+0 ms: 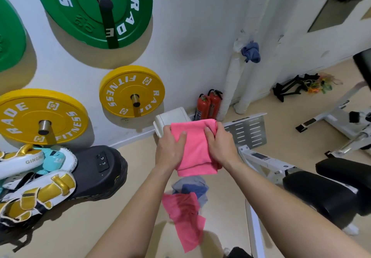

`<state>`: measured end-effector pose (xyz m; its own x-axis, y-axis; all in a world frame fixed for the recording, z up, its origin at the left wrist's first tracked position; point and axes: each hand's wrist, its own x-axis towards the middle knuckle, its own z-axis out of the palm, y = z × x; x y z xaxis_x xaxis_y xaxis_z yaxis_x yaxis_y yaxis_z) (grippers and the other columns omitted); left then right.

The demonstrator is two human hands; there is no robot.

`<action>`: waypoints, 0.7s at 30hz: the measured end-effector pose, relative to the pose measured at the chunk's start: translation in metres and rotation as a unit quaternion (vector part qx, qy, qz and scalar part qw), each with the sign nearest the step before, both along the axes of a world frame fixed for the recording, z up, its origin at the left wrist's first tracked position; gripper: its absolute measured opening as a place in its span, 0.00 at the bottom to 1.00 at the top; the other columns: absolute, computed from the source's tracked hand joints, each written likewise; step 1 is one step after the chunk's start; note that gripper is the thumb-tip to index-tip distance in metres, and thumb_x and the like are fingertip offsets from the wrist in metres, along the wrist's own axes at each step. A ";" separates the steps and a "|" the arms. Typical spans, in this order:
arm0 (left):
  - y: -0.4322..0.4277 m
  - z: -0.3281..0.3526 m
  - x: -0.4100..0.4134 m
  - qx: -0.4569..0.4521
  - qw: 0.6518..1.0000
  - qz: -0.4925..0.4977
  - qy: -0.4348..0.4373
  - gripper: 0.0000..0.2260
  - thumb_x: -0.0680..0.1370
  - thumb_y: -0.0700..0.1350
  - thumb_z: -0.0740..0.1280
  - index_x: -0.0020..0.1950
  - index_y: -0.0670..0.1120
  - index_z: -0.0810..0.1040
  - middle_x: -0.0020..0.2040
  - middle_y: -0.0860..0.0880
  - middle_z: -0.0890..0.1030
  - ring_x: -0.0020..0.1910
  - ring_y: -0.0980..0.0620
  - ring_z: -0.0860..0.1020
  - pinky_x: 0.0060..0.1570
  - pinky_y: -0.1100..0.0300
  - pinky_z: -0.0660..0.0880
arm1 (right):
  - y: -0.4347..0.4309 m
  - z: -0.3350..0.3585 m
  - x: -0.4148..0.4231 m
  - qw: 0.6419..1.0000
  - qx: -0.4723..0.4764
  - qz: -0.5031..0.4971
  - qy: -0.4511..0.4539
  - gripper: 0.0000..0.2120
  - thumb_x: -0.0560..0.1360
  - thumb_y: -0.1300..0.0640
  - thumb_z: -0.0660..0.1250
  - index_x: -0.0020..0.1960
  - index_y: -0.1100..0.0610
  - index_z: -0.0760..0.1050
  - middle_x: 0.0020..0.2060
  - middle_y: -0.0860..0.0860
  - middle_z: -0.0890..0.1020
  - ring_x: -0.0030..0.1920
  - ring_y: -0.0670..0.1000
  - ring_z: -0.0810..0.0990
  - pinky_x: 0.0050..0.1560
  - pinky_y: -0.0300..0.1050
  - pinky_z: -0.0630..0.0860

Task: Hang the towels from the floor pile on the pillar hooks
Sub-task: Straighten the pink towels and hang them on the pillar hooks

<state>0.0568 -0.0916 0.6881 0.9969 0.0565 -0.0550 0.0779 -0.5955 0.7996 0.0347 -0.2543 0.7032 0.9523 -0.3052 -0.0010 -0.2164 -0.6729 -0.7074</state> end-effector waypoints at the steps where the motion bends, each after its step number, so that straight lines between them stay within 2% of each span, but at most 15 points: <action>1: -0.001 -0.001 0.004 -0.005 1.000 -0.014 0.004 0.16 0.81 0.56 0.62 0.60 0.45 0.68 0.55 0.41 0.81 0.54 0.39 0.79 0.54 0.44 0.76 | -0.004 0.000 0.004 1.000 -0.007 -0.007 0.008 0.17 0.82 0.43 0.56 0.59 0.56 0.71 0.53 0.60 0.82 0.53 0.63 0.80 0.51 0.55 0.76; 5: -0.018 0.001 0.030 0.005 0.999 -0.054 -0.002 0.16 0.82 0.53 0.62 0.62 0.43 0.68 0.55 0.40 0.81 0.53 0.39 0.79 0.53 0.45 0.76 | -0.022 -0.001 0.027 0.999 -0.013 -0.031 0.030 0.18 0.82 0.44 0.56 0.60 0.57 0.72 0.55 0.59 0.82 0.54 0.62 0.80 0.52 0.52 0.76; 8: -0.043 0.005 0.063 0.015 0.998 -0.069 0.001 0.17 0.82 0.54 0.61 0.63 0.43 0.68 0.56 0.40 0.80 0.53 0.38 0.78 0.50 0.48 0.74 | -0.045 0.003 0.054 0.999 -0.006 -0.042 0.033 0.19 0.82 0.44 0.55 0.59 0.58 0.71 0.55 0.60 0.82 0.54 0.63 0.79 0.53 0.54 0.76; 11: -0.080 0.006 0.104 0.023 0.996 -0.082 0.013 0.18 0.81 0.54 0.61 0.64 0.43 0.68 0.57 0.39 0.79 0.55 0.37 0.78 0.51 0.48 0.74 | -0.081 0.005 0.087 0.998 -0.004 -0.052 0.027 0.19 0.82 0.44 0.54 0.61 0.58 0.71 0.56 0.61 0.81 0.56 0.64 0.79 0.55 0.56 0.76; 15: -0.150 0.010 0.160 0.034 0.995 -0.097 0.018 0.17 0.80 0.53 0.62 0.64 0.44 0.68 0.58 0.41 0.79 0.56 0.39 0.78 0.53 0.48 0.75 | -0.150 0.000 0.140 0.998 0.010 -0.062 0.016 0.20 0.83 0.45 0.54 0.63 0.59 0.71 0.57 0.61 0.81 0.57 0.64 0.79 0.55 0.55 0.75; 17: -0.191 0.013 0.192 0.040 0.994 -0.104 0.020 0.17 0.80 0.52 0.62 0.64 0.44 0.69 0.57 0.42 0.79 0.55 0.40 0.78 0.52 0.50 0.75 | -0.192 -0.002 0.169 0.997 0.036 -0.062 0.014 0.21 0.82 0.45 0.54 0.65 0.59 0.71 0.57 0.59 0.81 0.56 0.62 0.79 0.55 0.54 0.76; 21: -0.283 0.030 0.256 0.030 0.995 -0.091 0.017 0.16 0.79 0.51 0.63 0.63 0.44 0.70 0.57 0.43 0.80 0.54 0.41 0.78 0.55 0.47 0.76 | -0.288 0.010 0.230 0.996 0.080 -0.047 0.009 0.19 0.82 0.45 0.55 0.64 0.57 0.71 0.55 0.54 0.81 0.55 0.57 0.80 0.55 0.53 0.76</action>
